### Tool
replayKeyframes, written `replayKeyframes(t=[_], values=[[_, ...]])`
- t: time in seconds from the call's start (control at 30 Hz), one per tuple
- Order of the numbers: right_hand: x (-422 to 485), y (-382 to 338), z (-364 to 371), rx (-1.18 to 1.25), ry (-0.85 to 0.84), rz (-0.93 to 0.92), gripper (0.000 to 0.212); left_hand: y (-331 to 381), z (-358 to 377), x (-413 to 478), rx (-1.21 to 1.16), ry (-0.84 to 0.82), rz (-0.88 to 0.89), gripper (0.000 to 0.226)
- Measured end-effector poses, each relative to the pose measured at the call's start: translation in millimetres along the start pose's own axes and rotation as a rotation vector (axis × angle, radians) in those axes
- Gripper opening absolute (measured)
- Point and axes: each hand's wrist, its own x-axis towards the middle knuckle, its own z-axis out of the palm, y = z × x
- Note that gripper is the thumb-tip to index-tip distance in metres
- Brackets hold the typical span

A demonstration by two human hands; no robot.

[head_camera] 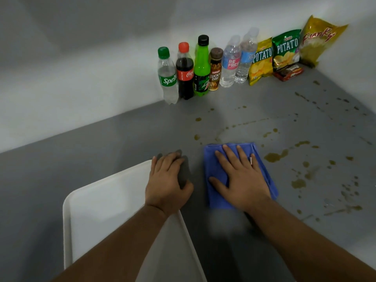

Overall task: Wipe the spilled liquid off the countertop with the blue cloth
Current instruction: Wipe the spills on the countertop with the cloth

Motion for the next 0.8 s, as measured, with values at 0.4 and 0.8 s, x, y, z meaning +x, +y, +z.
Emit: replayKeyframes(t=[0.4, 0.8], values=[[24, -30, 3, -0.015, -0.02, -0.003, 0.073, -30, -19, 55, 0.11, -0.017, -0.085, 0.061], [99, -32, -9, -0.031, -0.073, -0.043, 0.079, -37, -15, 47, 0.132, -0.016, -0.081, 0.062]])
